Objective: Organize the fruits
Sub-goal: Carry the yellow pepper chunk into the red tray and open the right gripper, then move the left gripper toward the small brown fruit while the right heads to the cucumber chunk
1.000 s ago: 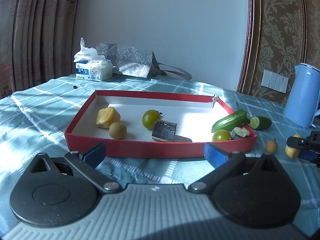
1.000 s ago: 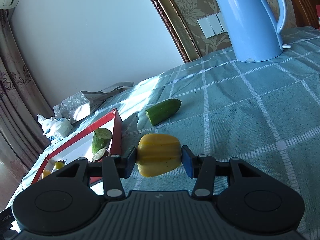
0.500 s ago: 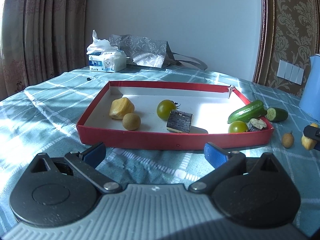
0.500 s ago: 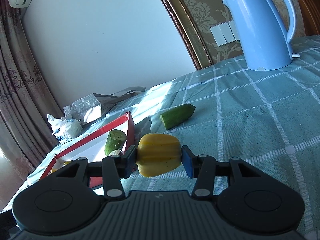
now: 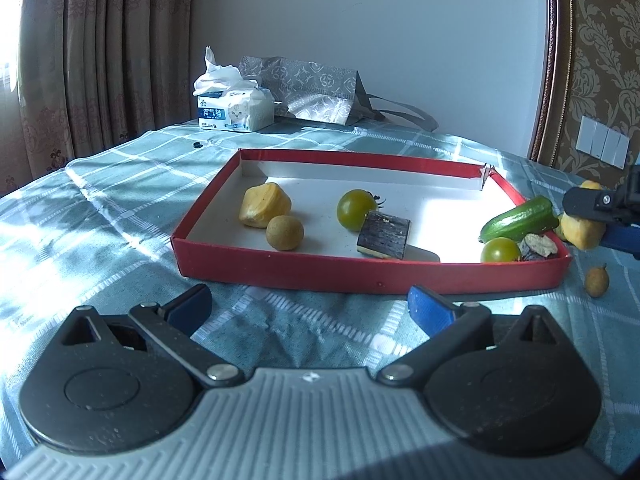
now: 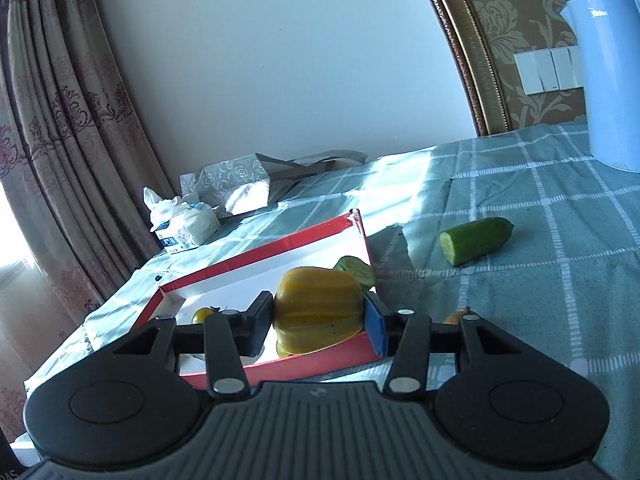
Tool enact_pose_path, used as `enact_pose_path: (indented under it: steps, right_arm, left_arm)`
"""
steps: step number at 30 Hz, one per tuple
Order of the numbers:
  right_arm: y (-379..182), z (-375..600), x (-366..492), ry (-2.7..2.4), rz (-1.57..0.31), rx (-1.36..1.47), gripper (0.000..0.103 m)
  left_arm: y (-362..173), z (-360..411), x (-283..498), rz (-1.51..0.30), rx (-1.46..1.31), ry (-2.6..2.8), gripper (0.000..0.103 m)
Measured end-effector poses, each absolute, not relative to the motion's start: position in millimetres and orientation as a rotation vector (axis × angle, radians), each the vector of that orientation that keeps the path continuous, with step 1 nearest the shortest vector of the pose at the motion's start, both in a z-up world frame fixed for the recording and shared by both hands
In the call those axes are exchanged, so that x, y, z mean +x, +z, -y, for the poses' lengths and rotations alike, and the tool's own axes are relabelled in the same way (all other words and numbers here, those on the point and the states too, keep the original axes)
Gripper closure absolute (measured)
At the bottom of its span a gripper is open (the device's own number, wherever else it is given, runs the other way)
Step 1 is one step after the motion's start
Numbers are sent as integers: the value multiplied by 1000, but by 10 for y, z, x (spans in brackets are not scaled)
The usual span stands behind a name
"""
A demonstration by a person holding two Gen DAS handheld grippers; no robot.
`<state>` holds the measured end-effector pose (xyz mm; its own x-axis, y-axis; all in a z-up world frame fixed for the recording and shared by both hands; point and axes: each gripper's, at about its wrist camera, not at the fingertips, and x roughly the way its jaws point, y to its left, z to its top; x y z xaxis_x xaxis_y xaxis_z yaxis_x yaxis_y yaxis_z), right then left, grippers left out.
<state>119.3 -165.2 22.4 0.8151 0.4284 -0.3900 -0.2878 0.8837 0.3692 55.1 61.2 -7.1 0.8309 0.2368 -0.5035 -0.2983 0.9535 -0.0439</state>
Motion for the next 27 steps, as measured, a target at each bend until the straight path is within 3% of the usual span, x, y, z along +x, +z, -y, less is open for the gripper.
enact_pose_path:
  steps: [18, 27]
  right_arm:
    - [62, 662, 1799, 391, -640, 40, 54]
    - [156, 1156, 1614, 411, -561, 244, 46]
  left_arm:
    - [-85, -730, 578, -539, -199, 291, 0]
    - [-91, -711, 596, -545, -191, 282, 0]
